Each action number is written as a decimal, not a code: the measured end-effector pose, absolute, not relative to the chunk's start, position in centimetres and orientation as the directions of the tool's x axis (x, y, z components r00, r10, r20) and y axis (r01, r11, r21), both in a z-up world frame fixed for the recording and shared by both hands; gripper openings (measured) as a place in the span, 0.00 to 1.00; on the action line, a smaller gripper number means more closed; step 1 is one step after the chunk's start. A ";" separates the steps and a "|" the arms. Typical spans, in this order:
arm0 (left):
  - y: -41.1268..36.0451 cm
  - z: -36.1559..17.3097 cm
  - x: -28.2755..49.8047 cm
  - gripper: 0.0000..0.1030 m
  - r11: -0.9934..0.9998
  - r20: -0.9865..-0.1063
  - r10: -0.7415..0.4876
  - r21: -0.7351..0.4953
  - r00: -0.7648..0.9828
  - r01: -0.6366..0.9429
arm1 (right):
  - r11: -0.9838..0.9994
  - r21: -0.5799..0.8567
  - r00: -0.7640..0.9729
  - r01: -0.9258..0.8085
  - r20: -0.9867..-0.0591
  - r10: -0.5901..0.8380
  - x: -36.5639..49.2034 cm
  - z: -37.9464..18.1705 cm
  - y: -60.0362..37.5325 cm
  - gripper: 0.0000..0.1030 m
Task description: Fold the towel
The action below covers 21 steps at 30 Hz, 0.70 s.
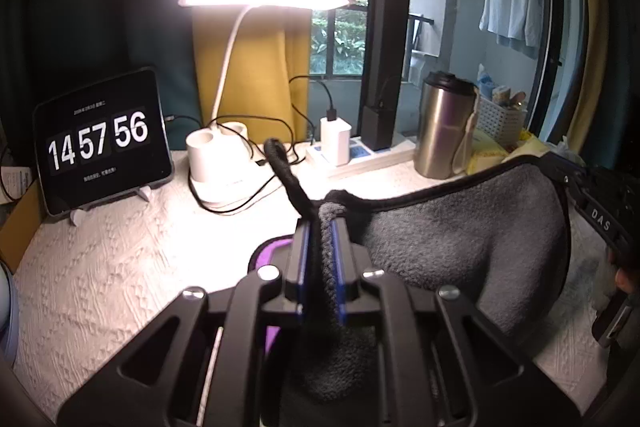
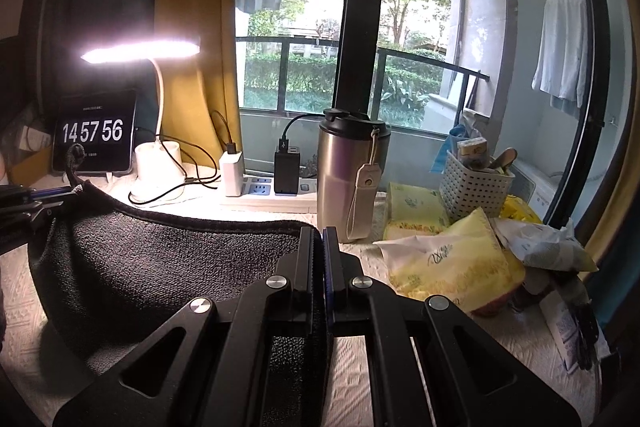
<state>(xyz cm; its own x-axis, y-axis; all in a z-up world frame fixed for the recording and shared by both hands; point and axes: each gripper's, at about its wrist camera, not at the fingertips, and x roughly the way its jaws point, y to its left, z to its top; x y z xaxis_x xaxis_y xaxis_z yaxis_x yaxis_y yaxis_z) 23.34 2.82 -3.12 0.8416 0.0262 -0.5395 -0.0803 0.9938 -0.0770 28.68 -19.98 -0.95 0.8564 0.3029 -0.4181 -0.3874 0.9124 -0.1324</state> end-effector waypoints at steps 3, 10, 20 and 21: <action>3.1 -3.5 24.2 0.11 0.993 -0.544 0.028 -0.078 0.839 -0.084 | 0.911 -0.131 0.853 -0.391 -0.424 0.305 29.5 -1.3 -19.8 0.05; 3.3 -4.1 26.1 0.11 0.994 -0.551 0.031 -0.073 0.834 -0.085 | 0.912 -0.127 0.846 -0.389 -0.441 0.299 31.4 -2.1 -19.5 0.05; 3.6 -5.8 28.4 0.11 0.992 -0.583 0.029 -0.080 0.812 -0.093 | 0.915 -0.125 0.832 -0.383 -0.478 0.283 33.6 -3.6 -19.1 0.05; 3.6 -6.0 28.6 0.11 0.992 -0.587 0.029 -0.082 0.809 -0.094 | 0.915 -0.125 0.829 -0.383 -0.485 0.280 33.8 -3.8 -19.0 0.05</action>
<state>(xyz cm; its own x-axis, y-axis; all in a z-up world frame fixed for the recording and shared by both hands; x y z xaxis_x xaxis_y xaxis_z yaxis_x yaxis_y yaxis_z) 28.58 3.59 -6.04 0.8090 0.0285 -0.5871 -0.0944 0.9922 -0.0819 33.83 -19.03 -3.79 0.8287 0.2802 -0.4845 -0.3826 0.9154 -0.1249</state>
